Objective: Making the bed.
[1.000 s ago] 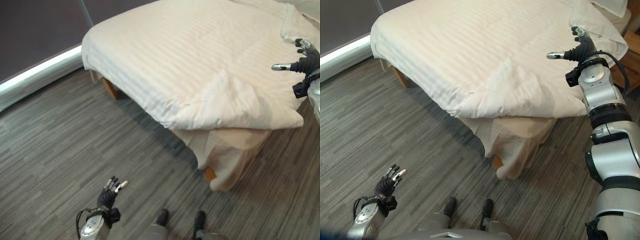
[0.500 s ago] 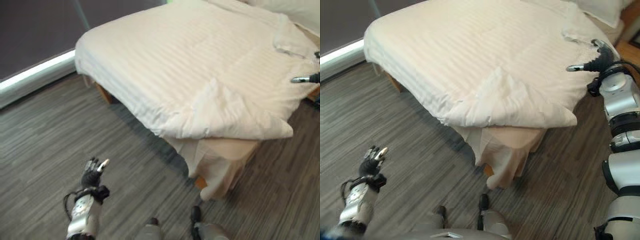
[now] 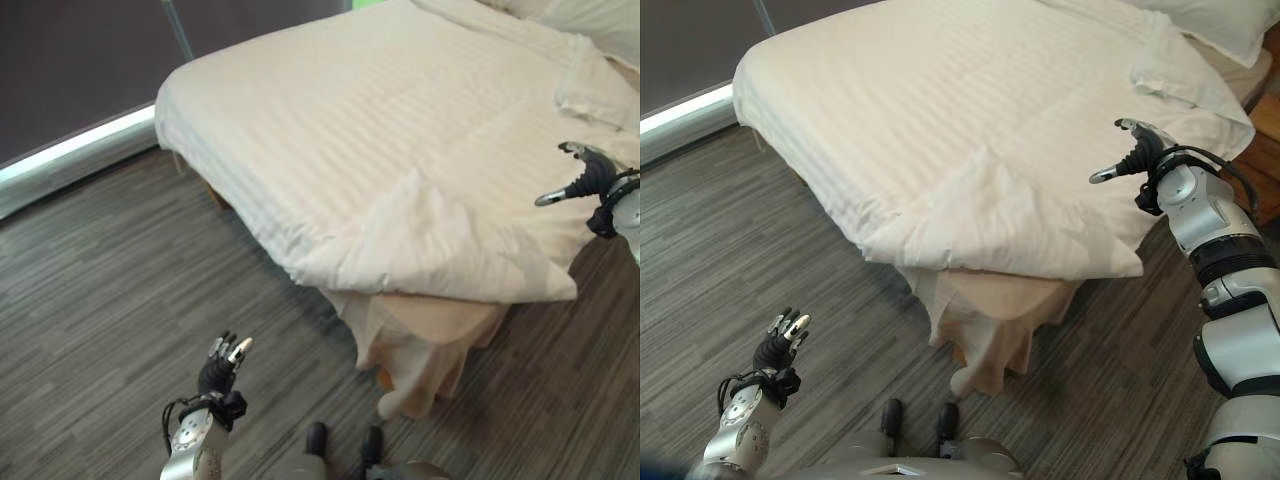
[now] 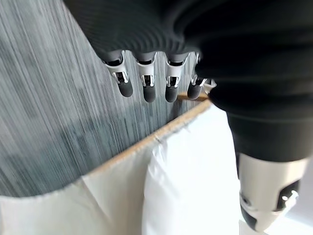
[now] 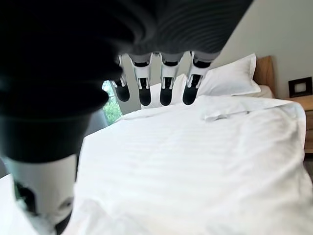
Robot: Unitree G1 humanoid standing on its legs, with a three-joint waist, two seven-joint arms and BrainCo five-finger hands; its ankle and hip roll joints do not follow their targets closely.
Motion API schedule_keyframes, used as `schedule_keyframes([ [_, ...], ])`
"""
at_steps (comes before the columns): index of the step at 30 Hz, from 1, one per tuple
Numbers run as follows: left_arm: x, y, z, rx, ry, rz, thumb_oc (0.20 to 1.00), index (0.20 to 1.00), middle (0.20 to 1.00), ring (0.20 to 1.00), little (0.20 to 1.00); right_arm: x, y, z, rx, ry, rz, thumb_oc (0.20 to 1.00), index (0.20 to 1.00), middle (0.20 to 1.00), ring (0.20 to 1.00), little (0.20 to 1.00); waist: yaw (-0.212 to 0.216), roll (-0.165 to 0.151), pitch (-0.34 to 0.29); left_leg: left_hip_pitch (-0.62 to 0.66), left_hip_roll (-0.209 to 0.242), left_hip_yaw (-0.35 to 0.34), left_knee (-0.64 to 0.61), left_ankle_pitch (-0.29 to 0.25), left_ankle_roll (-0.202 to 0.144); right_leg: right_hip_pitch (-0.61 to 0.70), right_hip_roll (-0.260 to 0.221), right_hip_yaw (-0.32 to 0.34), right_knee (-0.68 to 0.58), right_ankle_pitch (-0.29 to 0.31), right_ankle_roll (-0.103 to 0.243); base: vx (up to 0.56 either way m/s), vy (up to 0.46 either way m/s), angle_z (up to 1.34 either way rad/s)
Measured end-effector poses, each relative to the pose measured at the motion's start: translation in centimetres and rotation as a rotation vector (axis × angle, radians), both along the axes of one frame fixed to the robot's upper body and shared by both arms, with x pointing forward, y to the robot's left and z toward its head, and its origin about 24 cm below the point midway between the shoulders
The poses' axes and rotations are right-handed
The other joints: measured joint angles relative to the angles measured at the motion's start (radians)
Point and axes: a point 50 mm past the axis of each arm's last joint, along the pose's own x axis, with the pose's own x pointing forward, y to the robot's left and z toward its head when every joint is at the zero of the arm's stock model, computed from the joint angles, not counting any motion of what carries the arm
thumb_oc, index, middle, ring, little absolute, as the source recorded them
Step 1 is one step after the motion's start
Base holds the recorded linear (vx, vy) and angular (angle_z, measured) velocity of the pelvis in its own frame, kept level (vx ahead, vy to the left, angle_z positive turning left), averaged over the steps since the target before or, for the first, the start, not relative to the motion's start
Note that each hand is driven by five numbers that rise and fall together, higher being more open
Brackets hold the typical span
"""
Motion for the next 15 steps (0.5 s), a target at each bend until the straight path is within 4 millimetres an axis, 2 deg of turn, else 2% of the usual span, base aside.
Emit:
schedule_keyframes([
  [1, 0.0, -0.2, -0.1, -0.007, -0.001, 0.000, 1.000, 1.000, 1.000, 1.000, 1.000, 0.1, 0.4, -0.1, -0.002, 0.004, 0.020, 1.000, 1.000, 1.000, 1.000, 1.000, 0.012, 0.006, -0.001, -0.014, -0.009, 0.001, 0.004, 0.015, -0.020, -0.013, -0.012, -0.001, 0.000, 0.006, 0.018, 0.01, 0.027, 0.11],
  [5, -0.6, -0.2, -0.8, -0.017, 0.030, 0.005, 1.000, 1.000, 1.000, 1.000, 1.000, 1.1, 2.2, -1.8, 0.024, 0.077, 0.079, 1.000, 1.000, 1.000, 1.000, 1.000, 0.074, 0.003, -0.004, -0.055, -0.065, 0.001, 0.004, 0.026, 0.005, -0.054, -0.067, 0.006, -0.001, 0.026, 0.062, -0.02, 0.021, 0.10],
  [6, -0.7, -0.1, -0.8, -0.015, 0.032, 0.007, 1.000, 1.000, 1.000, 1.000, 1.000, 1.2, 2.6, -1.7, 0.029, 0.081, 0.092, 1.000, 1.000, 1.000, 1.000, 1.000, 0.082, 0.003, -0.003, -0.068, -0.073, 0.001, 0.005, 0.036, 0.009, -0.066, -0.075, 0.005, -0.001, 0.032, 0.069, -0.06, 0.016, 0.01],
  [8, -0.9, 0.0, -0.9, -0.009, 0.040, 0.007, 1.000, 1.000, 1.000, 1.000, 1.000, 2.2, 5.4, -1.0, 0.031, 0.069, 0.171, 1.000, 1.000, 1.000, 1.000, 1.000, 0.082, -0.004, 0.003, -0.092, -0.080, 0.010, 0.005, 0.044, 0.022, -0.093, -0.082, 0.017, -0.001, 0.049, 0.076, -0.06, 0.004, -0.09],
  [9, -0.5, -0.2, -0.7, -0.012, 0.031, -0.006, 1.000, 1.000, 1.000, 1.000, 1.000, 2.4, 5.8, -0.8, 0.023, 0.070, 0.184, 1.000, 1.000, 1.000, 1.000, 1.000, 0.088, -0.009, 0.005, -0.103, -0.081, 0.013, 0.005, 0.045, 0.023, -0.104, -0.084, 0.017, -0.001, 0.051, 0.077, -0.06, -0.001, -0.05],
  [11, -0.2, -0.3, -0.6, -0.013, 0.020, -0.015, 1.000, 1.000, 1.000, 1.000, 1.000, 2.7, 4.6, -0.9, -0.011, 0.124, 0.119, 1.000, 1.000, 1.000, 1.000, 1.000, 0.108, -0.023, 0.019, -0.106, -0.081, 0.012, 0.005, 0.045, 0.023, -0.108, -0.084, 0.016, -0.001, 0.050, 0.078, -0.05, -0.002, 0.01],
  [13, -0.2, -0.3, -0.6, -0.014, 0.020, -0.016, 1.000, 1.000, 1.000, 1.000, 1.000, 2.9, 3.0, 0.6, 0.001, 0.107, 0.032, 1.000, 1.000, 1.000, 1.000, 1.000, 0.108, -0.027, 0.035, -0.125, -0.082, 0.008, 0.005, 0.045, 0.023, -0.125, -0.084, 0.013, -0.001, 0.049, 0.080, -0.05, 0.002, 0.03],
  [15, -0.5, -0.1, -0.7, -0.013, 0.030, -0.012, 1.000, 1.000, 1.000, 1.000, 1.000, 2.9, 2.6, 1.6, 0.001, 0.083, 0.013, 1.000, 1.000, 1.000, 1.000, 1.000, 0.110, -0.026, 0.046, -0.140, -0.081, 0.008, 0.005, 0.049, 0.028, -0.141, -0.083, 0.012, -0.001, 0.050, 0.079, -0.02, 0.002, 0.00],
])
